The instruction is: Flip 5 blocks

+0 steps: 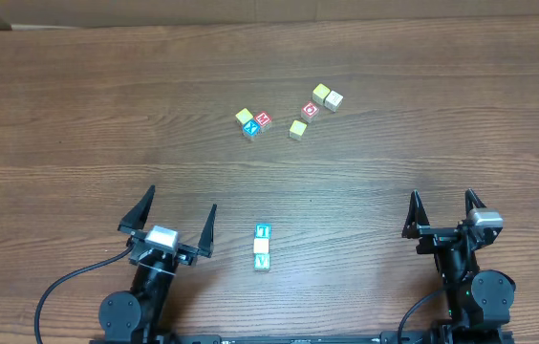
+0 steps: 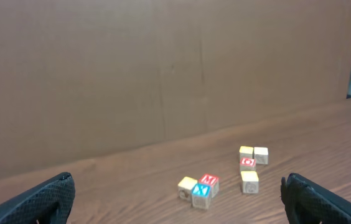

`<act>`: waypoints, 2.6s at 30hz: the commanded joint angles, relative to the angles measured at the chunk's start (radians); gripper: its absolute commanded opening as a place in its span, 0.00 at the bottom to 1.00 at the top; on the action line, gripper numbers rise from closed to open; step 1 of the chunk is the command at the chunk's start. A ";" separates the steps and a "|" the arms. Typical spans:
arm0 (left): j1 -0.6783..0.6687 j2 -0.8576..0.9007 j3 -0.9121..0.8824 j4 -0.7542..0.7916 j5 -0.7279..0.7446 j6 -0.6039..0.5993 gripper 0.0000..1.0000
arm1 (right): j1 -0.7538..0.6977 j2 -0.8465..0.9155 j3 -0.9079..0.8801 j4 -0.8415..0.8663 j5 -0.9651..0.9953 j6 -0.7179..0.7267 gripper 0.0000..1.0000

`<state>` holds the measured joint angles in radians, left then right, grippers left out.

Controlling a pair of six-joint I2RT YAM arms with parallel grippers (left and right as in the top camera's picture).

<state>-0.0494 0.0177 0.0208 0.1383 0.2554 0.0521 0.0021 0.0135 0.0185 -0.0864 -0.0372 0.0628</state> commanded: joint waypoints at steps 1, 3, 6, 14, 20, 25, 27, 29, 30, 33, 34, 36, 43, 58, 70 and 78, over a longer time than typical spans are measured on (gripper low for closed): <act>0.012 -0.014 -0.016 0.009 -0.051 0.005 1.00 | -0.003 -0.011 -0.011 0.006 0.002 -0.004 1.00; 0.012 -0.014 -0.016 0.008 -0.078 0.008 1.00 | -0.003 -0.011 -0.011 0.006 0.002 -0.004 1.00; 0.012 -0.014 -0.016 -0.012 -0.107 0.008 1.00 | -0.003 -0.011 -0.011 0.006 0.002 -0.004 1.00; 0.012 -0.014 -0.016 -0.210 -0.150 0.006 1.00 | -0.003 -0.011 -0.011 0.006 0.002 -0.004 1.00; 0.012 -0.014 -0.016 -0.212 -0.177 -0.008 1.00 | -0.003 -0.011 -0.011 0.006 0.002 -0.004 1.00; 0.012 -0.014 -0.016 -0.209 -0.172 -0.014 1.00 | -0.003 -0.011 -0.011 0.006 0.002 -0.004 1.00; 0.012 -0.014 -0.016 -0.210 -0.173 -0.014 1.00 | -0.003 -0.011 -0.011 0.006 0.002 -0.004 1.00; 0.012 -0.014 -0.016 -0.209 -0.173 -0.014 1.00 | -0.003 -0.011 -0.011 0.006 0.002 -0.004 1.00; 0.012 -0.014 -0.016 -0.210 -0.173 -0.014 1.00 | -0.003 -0.011 -0.011 0.006 0.002 -0.004 1.00; 0.012 -0.014 -0.016 -0.210 -0.173 -0.014 1.00 | -0.003 -0.011 -0.011 0.006 0.002 -0.004 1.00; 0.012 -0.014 -0.016 -0.210 -0.173 -0.014 1.00 | -0.003 -0.011 -0.011 0.006 0.002 -0.004 1.00; 0.012 -0.014 -0.016 -0.210 -0.174 -0.014 1.00 | -0.003 -0.011 -0.011 0.006 0.002 -0.004 1.00; 0.012 -0.014 -0.016 -0.210 -0.174 -0.014 1.00 | -0.003 -0.011 -0.011 0.006 0.002 -0.004 1.00; 0.012 -0.014 -0.016 -0.210 -0.174 -0.014 1.00 | -0.003 -0.011 -0.011 0.006 0.002 -0.004 1.00; 0.012 -0.014 -0.016 -0.210 -0.174 -0.014 1.00 | -0.003 -0.011 -0.011 0.006 0.002 -0.004 1.00; 0.012 -0.014 -0.016 -0.210 -0.174 -0.014 1.00 | -0.003 -0.011 -0.011 0.006 0.002 -0.004 1.00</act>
<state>-0.0494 0.0151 0.0086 -0.0681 0.0925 0.0513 0.0025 0.0135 0.0185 -0.0864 -0.0368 0.0628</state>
